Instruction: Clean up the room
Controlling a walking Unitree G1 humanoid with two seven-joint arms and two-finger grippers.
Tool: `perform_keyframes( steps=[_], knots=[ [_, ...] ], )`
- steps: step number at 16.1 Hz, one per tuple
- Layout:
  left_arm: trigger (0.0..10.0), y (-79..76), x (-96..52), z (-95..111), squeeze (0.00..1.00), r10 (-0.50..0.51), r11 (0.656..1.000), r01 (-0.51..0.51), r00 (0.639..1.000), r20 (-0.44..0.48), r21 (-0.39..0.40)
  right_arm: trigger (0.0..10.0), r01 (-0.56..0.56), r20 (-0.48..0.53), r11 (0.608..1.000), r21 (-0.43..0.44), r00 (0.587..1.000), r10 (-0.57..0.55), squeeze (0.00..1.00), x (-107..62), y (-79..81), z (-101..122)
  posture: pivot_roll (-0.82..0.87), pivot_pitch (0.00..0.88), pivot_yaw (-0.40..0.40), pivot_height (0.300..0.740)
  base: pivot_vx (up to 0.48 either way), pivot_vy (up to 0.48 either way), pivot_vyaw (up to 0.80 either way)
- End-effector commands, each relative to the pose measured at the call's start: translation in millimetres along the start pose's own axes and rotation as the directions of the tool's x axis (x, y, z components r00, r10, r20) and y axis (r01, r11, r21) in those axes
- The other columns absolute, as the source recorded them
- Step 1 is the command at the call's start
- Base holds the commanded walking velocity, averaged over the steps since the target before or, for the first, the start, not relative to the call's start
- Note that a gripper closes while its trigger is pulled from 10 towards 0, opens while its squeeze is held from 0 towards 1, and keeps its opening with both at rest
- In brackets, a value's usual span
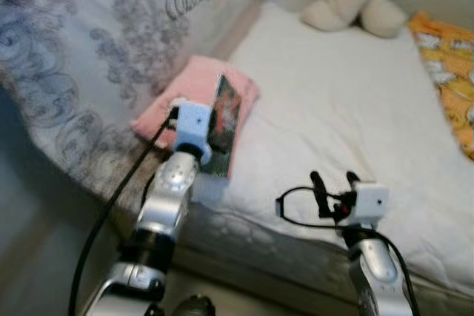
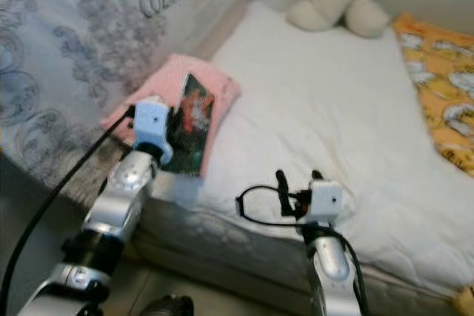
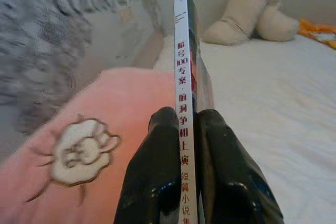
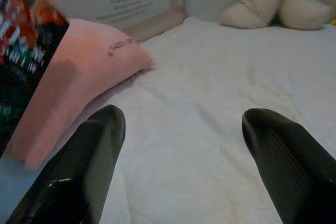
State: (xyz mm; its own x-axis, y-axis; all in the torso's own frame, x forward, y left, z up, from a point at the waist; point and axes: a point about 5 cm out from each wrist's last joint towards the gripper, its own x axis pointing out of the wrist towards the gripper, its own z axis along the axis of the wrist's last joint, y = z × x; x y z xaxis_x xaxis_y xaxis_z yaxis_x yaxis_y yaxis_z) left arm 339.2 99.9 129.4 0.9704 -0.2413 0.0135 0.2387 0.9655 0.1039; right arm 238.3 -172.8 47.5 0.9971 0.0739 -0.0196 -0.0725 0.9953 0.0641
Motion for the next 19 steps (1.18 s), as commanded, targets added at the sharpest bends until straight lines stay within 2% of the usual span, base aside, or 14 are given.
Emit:
perform_keyframes(
  steps=[1,5,10,11,13,15,16,18,19],
  knots=[
    [10.0,-3.5,4.8,13,0.0,-0.015,1.0,0.015,0.998,0.06,-0.002,10.0,-0.011,0.004,1.0,-0.013,1.0,0.011,0.0,1.8,-0.2,1,0.06,0.0,-0.021,0.74,0.375,-0.296,0.0],
    [10.0,-8.6,13.1,18,0.0,-0.019,1.0,0.02,0.998,0.064,-0.009,10.0,-0.026,0.001,0.999,-0.021,1.0,0.026,0.0,0.7,1.6,0,0.05,0.0,-0.026,0.74,0.38,-0.288,0.0],
    [10.0,-22.9,30.9,32,0.0,-0.112,0.994,0.11,0.989,0.093,0.024,10.0,-0.037,0.004,0.999,-0.034,0.999,0.037,0.0,-2.8,4.4,-2,0.03,0.0,-0.015,0.74,0.393,-0.272,0.0],
    [10.0,-22.0,37.2,37,0.0,-0.114,0.993,0.111,0.989,0.093,0.031,10.0,-0.031,0.003,0.999,-0.033,1.0,0.031,0.0,-4.4,4.1,-3,0.02,0.0,-0.01,0.74,0.461,0.0,0.0],
    [10.0,-6.2,53.7,50,0.0,-0.081,0.995,0.076,0.994,0.079,0.066,10.0,-0.019,0.005,0.999,-0.036,1.0,0.019,0.0,-8.8,2.9,-3,-0.01,0.0,0.006,0.74,0.0,0.0,0.0],
    [10.0,3.5,63.9,53,0.0,-0.11,0.994,0.11,0.994,0.001,0.022,10.0,0.015,-0.005,0.999,-0.042,1.0,-0.016,0.0,-16.1,-3.6,-4,-0.05,0.0,0.016,0.74,0.0,0.0,0.0],
    [10.0,0.2,65.3,49,0.0,-0.167,0.986,0.166,0.985,-0.046,-0.026,10.0,0.035,-0.018,0.998,-0.044,0.999,-0.036,0.0,-24.2,-7.0,-6,-0.08,0.0,0.013,0.74,0.0,0.0,0.0],
    [10.0,-8.3,64.3,39,0.0,-0.261,0.959,0.247,0.96,-0.096,-0.137,10.0,0.031,-0.027,0.998,-0.057,0.999,-0.033,0.0,-46.8,-8.3,-1,-0.14,0.002,0.004,0.74,0.0,0.0,0.0],
    [10.0,-10.1,63.2,33,0.0,-0.299,0.937,0.266,0.946,-0.123,-0.226,10.0,0.026,-0.054,0.997,-0.072,0.998,-0.029,0.0,-65.3,-9.4,0,-0.18,0.059,-0.012,0.74,0.0,0.0,0.0]
  ],
)
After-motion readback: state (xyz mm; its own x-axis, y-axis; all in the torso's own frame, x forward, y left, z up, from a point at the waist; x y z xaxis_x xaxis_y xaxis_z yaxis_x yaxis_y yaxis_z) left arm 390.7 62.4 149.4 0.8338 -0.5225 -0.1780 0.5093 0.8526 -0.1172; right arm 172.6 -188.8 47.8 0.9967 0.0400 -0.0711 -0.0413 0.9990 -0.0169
